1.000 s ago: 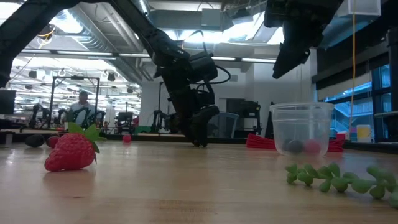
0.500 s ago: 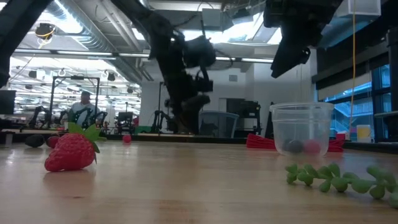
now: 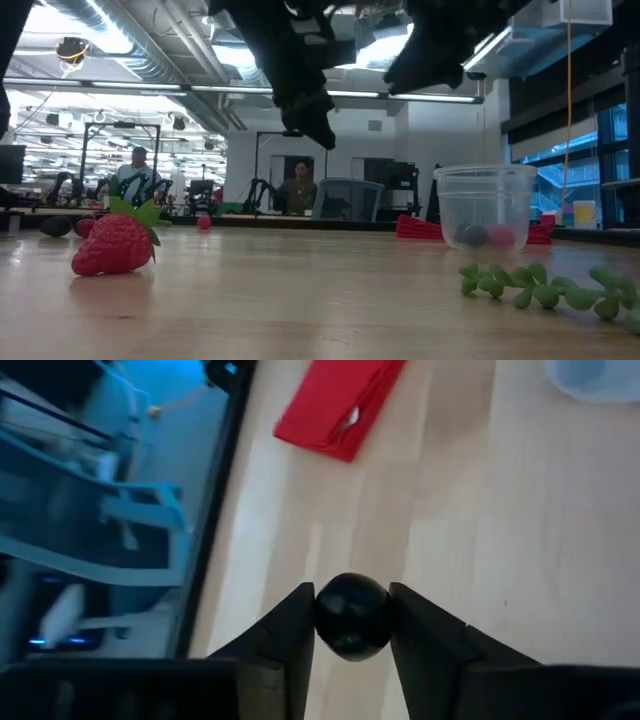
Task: Pick and placing Produce into tupperware
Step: Put the right black cherry into the transparent container
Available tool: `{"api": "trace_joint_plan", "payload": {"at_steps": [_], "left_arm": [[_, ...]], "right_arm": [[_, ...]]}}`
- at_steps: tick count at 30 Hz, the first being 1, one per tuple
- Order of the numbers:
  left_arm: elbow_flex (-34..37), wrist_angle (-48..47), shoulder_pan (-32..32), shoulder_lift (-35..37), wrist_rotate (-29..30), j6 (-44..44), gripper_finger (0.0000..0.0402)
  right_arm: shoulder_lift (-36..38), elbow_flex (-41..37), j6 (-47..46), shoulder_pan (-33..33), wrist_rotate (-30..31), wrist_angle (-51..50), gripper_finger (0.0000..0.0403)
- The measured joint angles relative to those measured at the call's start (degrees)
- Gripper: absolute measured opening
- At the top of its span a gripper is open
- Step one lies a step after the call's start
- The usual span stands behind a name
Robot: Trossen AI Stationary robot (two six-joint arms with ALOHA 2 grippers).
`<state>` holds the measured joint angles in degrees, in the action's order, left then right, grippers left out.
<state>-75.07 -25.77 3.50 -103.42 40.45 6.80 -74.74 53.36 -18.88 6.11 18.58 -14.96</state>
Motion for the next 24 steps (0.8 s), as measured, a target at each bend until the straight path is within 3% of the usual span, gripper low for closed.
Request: {"api": "trace_joint_plan", "payload": {"at_steps": [5, 10, 19, 24], "left_arm": [[0.0, -0.9, 4.9, 0.0, 8.4, -0.2, 0.0109], [0.0, -0.4, 8.4, 0.0, 9.9, -0.7, 0.0105], [-0.1, 1.9, 10.4, 0.0, 12.9, -0.3, 0.011], [-0.1, 2.9, 10.8, 0.0, 13.2, -0.2, 0.0109]], "right_arm": [[0.0, -2.0, 2.7, 0.0, -0.2, 4.1, 0.0175], [0.0, -2.9, 2.8, 0.0, -0.2, 6.4, 0.0184], [-1.4, -3.2, -0.1, 0.0, -2.1, 10.5, 0.0301], [-4.0, -3.2, -1.6, 0.0, -2.1, 13.9, 0.033]]}}
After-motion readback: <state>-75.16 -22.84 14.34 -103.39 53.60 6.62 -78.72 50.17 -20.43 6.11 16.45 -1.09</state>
